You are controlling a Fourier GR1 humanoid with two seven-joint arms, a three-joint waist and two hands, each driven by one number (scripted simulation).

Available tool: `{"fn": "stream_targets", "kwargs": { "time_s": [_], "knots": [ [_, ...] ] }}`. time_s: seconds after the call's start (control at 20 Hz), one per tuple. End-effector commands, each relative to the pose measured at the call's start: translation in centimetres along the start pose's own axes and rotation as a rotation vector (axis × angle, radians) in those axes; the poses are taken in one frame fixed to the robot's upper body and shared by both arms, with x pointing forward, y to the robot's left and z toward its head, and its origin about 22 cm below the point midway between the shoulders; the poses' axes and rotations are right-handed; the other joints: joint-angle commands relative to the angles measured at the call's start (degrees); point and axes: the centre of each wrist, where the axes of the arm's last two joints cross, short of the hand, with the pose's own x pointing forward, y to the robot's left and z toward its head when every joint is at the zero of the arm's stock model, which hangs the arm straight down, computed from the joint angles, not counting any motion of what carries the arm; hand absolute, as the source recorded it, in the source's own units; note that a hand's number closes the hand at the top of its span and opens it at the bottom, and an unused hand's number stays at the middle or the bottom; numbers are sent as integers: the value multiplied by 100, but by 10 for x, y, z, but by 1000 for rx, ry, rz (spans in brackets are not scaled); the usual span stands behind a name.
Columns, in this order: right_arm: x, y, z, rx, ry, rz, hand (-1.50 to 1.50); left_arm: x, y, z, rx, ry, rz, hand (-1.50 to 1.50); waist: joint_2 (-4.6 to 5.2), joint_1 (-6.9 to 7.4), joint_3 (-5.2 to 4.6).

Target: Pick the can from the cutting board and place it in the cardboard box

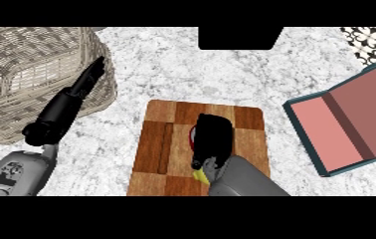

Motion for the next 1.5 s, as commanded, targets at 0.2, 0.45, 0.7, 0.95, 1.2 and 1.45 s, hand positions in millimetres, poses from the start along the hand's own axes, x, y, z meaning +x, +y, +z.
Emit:
{"fn": "stream_targets", "kwargs": {
  "time_s": [0.2, 0.45, 0.7, 0.95, 1.2, 1.45],
  "knots": [
    [19, 17, 3, -164, 64, 99, 150, -20, -4, 13, -11, 2, 19, 0, 18, 41, -3],
    [28, 4, 6, -240, 14, 138, 150, 4, 12, -5, -1, -10, -11, 0, 9, 39, 0],
    [-12, -39, -56, -305, -146, -35, 150, -9, -2, 4, 5, -14, -5, 0, 35, 47, 4],
    [-9, -80, -90, -399, -241, -85, 150, 0, -8, 6, -18, -6, 11, 0, 44, 140, 4],
    [9, -103, -55, -556, -253, -12, 150, -3, 4, 10, -7, 0, -3, 0, -3, 6, 0],
    [-13, -168, -41, -709, -95, -167, 150, -3, -4, 3, 1, 20, -10, 0, -29, -102, 0]
  ]
}}
